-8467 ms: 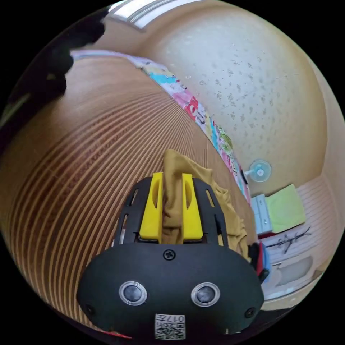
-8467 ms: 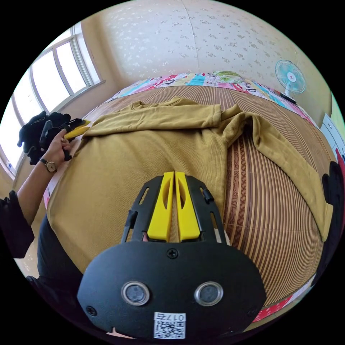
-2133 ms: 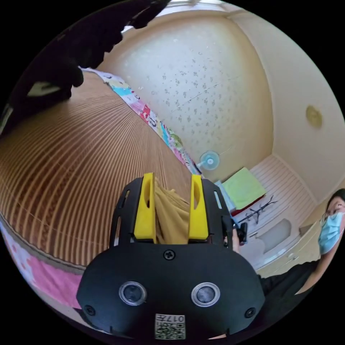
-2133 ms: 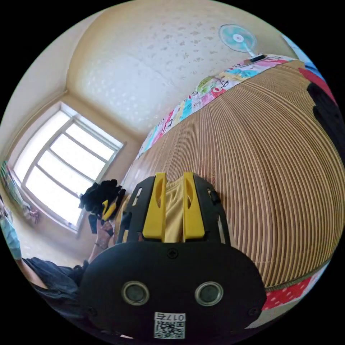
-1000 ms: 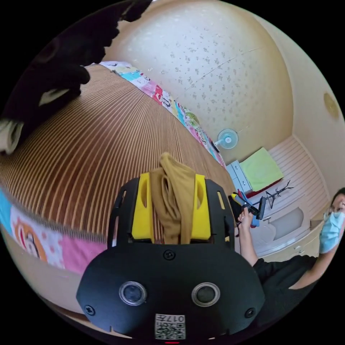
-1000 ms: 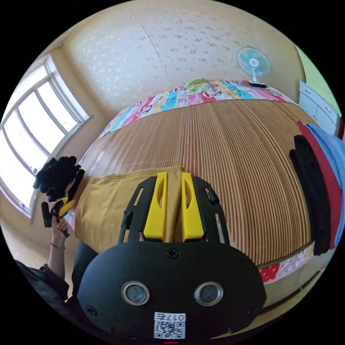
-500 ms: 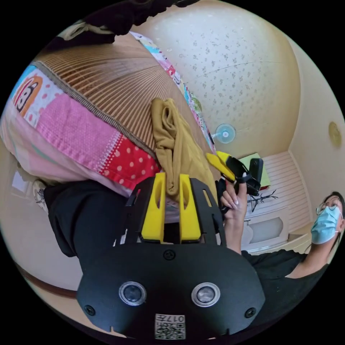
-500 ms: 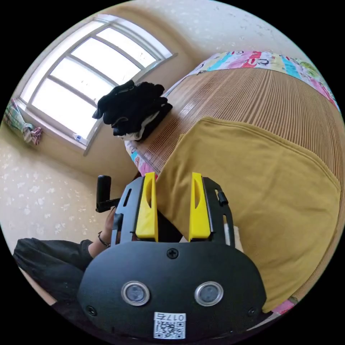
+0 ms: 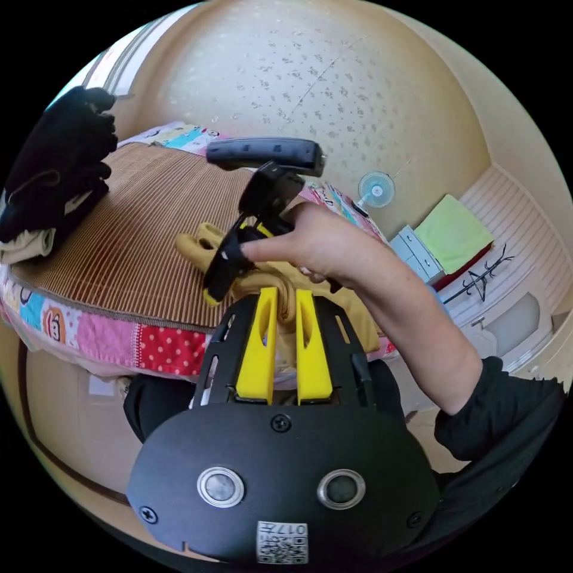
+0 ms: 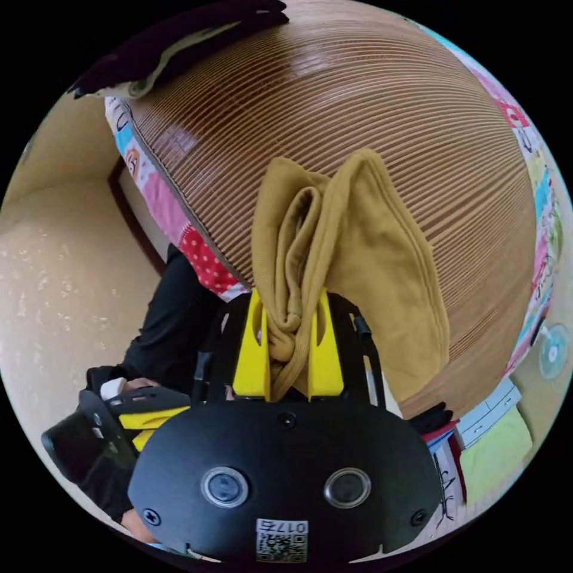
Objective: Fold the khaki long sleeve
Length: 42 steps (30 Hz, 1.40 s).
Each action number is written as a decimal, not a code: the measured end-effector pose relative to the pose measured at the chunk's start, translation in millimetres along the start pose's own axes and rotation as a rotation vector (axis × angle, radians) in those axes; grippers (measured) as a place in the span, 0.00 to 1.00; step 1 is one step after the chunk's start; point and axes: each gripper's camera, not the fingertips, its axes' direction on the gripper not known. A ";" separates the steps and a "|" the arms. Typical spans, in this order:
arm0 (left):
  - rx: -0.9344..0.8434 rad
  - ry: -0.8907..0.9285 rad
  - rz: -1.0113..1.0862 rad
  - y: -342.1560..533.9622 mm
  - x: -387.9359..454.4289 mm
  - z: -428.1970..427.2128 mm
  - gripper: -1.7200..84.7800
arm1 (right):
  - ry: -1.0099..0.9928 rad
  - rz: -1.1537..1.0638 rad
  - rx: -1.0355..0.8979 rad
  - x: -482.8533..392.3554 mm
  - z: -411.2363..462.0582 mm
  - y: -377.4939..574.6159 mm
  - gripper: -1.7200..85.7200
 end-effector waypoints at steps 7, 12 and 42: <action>0.114 0.141 0.193 18.4 17.6 -42.2 0.06 | -0.377 0.119 0.692 133.8 -47.0 225.3 0.14; 0.019 0.169 0.175 28.9 8.8 -12.8 0.11 | -0.736 0.352 1.050 244.8 64.1 395.5 0.13; -0.012 -0.067 -0.112 -37.8 -181.7 21.8 0.08 | -0.609 0.465 0.837 210.9 97.2 264.1 0.18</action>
